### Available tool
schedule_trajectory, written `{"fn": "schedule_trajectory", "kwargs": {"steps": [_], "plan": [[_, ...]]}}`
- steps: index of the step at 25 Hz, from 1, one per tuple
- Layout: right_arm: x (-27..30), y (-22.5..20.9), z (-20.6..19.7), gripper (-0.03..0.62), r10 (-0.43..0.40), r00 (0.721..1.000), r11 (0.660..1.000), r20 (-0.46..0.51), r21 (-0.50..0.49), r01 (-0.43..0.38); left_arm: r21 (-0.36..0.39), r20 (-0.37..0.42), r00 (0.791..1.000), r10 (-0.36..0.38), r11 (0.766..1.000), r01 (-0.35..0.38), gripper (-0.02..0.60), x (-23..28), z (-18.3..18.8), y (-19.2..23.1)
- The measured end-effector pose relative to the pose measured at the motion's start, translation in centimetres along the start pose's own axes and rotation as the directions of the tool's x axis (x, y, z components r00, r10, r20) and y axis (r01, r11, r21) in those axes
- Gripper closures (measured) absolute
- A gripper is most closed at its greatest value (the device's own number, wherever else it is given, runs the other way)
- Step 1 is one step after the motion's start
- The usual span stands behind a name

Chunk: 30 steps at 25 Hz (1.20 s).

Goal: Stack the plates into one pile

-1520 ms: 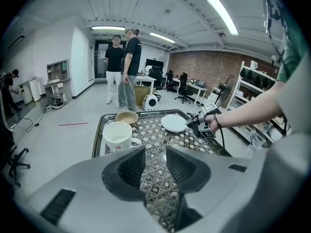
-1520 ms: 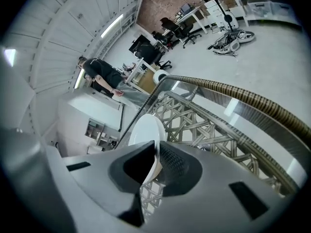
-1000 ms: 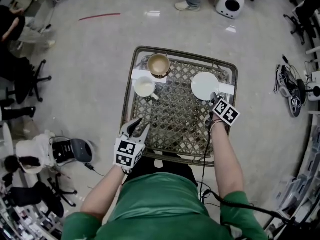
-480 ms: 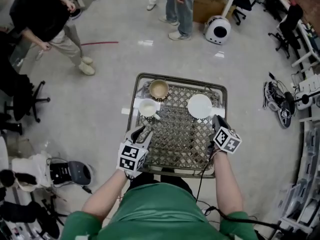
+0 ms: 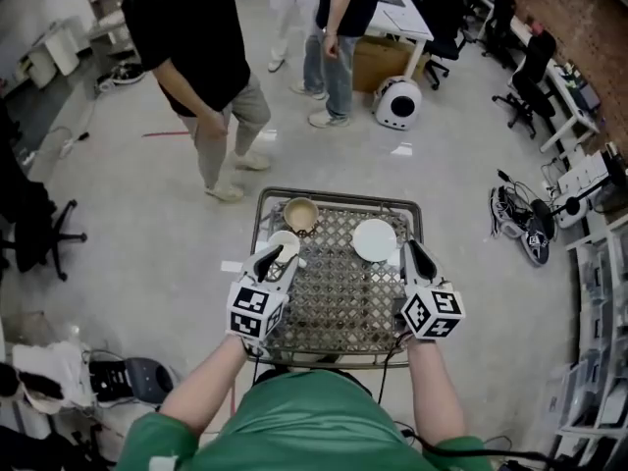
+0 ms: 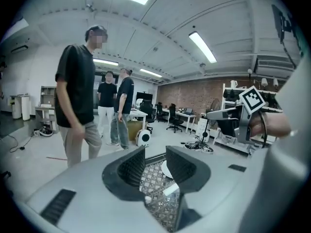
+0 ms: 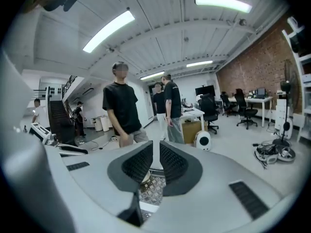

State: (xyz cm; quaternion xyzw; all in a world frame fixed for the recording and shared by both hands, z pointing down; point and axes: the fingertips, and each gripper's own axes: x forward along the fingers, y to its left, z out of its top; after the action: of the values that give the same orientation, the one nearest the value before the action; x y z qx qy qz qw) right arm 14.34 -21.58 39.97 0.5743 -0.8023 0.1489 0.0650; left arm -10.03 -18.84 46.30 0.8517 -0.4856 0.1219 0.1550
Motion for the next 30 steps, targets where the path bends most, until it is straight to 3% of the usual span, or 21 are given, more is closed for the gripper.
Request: {"fn": "schedule_trajectory", "kwargs": {"steps": [4, 8, 14, 21, 30], "plan": [[-2.7, 2.2, 3.5, 0.545, -0.004, 0.997, 0.993, 0.079, -0.118, 0.013, 0.032, 0.056, 0.998, -0.019, 0.999, 0.018, 0.437, -0.5, 2.7, -0.8], [-5.2, 3.7, 7.2, 0.545, -0.028, 0.983, 0.973, 0.182, -0.218, 0.069, 0.114, 0.143, 0.989, -0.032, 0.993, 0.015, 0.437, -1.8, 7.2, -1.3], [-7.3, 4.1, 10.8, 0.563, -0.037, 0.954, 0.958, 0.298, -0.260, 0.119, 0.196, 0.265, 0.963, -0.049, 0.981, -0.004, 0.437, -3.4, 13.5, -2.6], [-9.0, 4.3, 10.7, 0.566, -0.047, 0.950, 0.935, 0.308, -0.321, 0.151, 0.169, 0.308, 0.947, -0.093, 0.985, 0.042, 0.437, -4.5, 14.5, -4.8], [-10.0, 3.8, 11.5, 0.566, -0.042, 0.943, 0.929, 0.330, -0.334, 0.158, 0.167, 0.305, 0.949, -0.081, 0.986, 0.031, 0.437, -4.7, 14.3, -5.5]]}}
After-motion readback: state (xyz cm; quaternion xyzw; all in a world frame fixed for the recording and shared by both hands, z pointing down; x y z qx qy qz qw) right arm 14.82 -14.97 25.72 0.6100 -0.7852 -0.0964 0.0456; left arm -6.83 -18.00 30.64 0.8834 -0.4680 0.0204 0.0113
